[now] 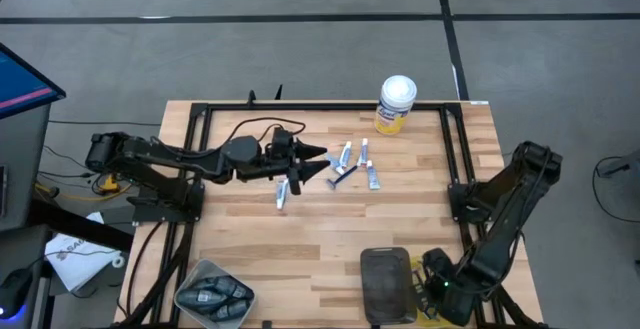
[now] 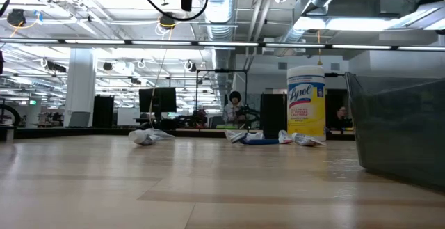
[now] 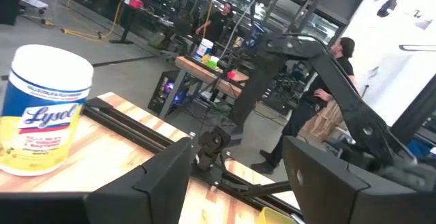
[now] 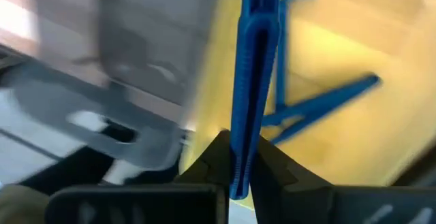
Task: Pick & Place Travel size toiletries
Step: Put the razor into the yellow bin
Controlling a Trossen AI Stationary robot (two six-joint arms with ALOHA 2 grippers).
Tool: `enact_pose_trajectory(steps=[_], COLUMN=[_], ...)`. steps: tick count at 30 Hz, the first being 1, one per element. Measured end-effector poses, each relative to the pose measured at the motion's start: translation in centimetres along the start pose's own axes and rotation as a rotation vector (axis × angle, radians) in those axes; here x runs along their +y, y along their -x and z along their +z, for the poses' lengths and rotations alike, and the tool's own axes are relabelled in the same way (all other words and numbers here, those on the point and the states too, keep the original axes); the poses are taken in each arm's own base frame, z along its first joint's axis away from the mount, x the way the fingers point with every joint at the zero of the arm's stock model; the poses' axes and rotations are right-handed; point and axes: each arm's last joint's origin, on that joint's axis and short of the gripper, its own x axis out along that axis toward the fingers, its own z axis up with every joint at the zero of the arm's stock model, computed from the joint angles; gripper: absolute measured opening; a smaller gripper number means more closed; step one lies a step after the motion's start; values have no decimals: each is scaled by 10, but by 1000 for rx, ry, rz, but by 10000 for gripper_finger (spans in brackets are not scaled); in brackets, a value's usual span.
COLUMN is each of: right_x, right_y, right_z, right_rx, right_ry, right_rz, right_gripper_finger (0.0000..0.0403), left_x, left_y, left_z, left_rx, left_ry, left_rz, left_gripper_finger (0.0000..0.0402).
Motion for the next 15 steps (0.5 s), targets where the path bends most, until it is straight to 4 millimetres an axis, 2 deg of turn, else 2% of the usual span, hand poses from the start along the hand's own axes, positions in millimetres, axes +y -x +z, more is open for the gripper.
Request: enact_pose_trajectory(steps=[5,11,15], right_x=[-2,-2,-3], right_y=[-15,-25,-28], right_z=[-5,-6,-7], right_rx=[81,85,97], right_ry=[0,-3,0], right_rz=[-134,-181,-203], right_gripper_finger=[28,28,46], left_x=[6,11,13], left_y=[-1,-2,-2], left_z=[3,6,7], left_rx=[-8,-17,-21], left_ry=[-1,-1,-1], left_rz=[16,33,39], left_gripper_finger=[226,226,231])
